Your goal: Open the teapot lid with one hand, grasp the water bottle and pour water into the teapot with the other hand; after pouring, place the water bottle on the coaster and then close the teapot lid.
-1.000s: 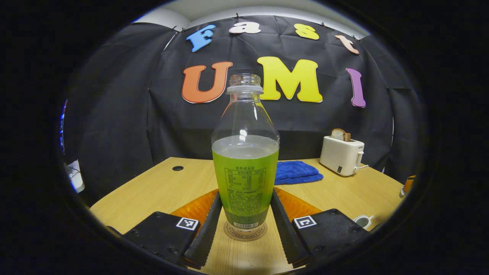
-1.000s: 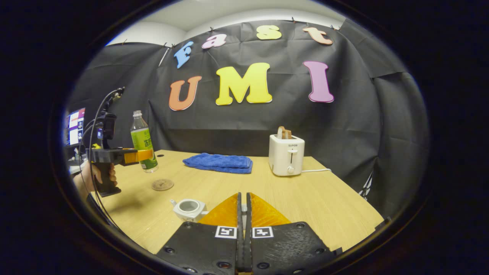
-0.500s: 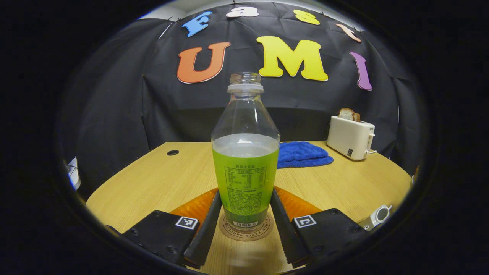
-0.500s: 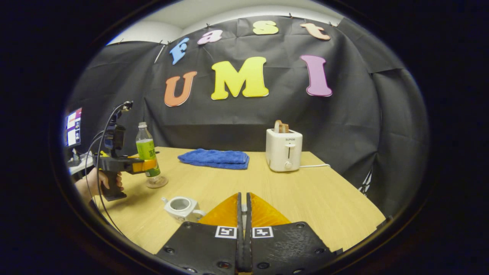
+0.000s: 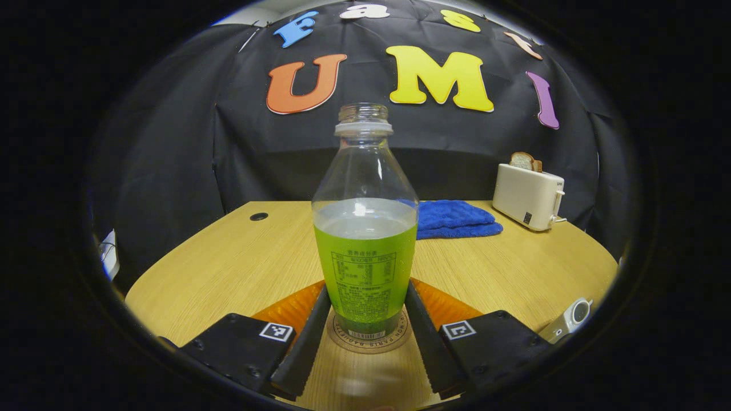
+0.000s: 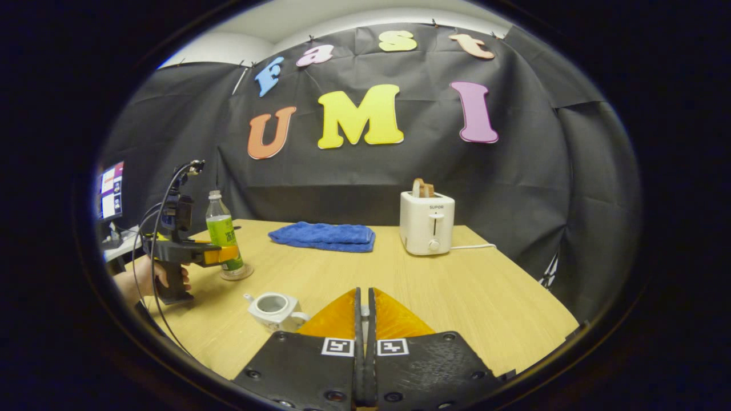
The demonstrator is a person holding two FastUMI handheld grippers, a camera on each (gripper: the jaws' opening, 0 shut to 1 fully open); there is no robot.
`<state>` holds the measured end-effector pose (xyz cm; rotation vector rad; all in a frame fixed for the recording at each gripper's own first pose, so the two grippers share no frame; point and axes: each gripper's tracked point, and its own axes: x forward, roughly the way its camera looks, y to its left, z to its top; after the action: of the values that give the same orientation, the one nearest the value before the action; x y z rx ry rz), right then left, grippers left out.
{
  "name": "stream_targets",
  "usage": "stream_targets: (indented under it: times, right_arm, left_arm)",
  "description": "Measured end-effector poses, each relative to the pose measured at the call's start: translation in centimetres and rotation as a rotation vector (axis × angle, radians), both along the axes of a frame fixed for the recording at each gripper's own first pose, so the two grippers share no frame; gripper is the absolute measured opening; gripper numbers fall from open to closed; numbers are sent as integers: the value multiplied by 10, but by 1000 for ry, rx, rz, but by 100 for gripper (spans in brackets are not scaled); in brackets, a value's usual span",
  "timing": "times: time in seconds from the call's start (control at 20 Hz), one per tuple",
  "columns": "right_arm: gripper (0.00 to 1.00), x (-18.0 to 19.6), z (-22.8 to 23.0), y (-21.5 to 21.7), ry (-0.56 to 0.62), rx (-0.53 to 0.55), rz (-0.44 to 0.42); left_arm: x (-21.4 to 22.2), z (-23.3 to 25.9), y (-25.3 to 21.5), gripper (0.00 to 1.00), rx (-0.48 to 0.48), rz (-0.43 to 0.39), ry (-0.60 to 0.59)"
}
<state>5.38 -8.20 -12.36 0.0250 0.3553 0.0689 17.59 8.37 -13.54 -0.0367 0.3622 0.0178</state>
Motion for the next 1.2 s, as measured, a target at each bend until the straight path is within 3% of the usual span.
stream_targets:
  times: [0.15,0.25,0.3,0.6,0.85,1.2]
  right_arm:
    - [0,-1,2,1,-4,0,1]
    - [0,-3,5,4,-10,-1,3]
    - [0,-2,8,6,-15,-1,6]
    - [0,10,28,41,-65,-5,72]
    - [0,28,36,85,-105,-1,157]
    - [0,45,3,125,-66,17,232]
  left_arm:
    - [-3,-2,0,82,3,-1,16]
    - [-5,0,2,90,-4,5,11]
    - [-8,4,4,100,-6,9,7]
    - [-57,20,23,100,-16,41,27]
    - [-110,53,42,100,12,75,-34]
    - [-165,79,47,100,42,115,-110]
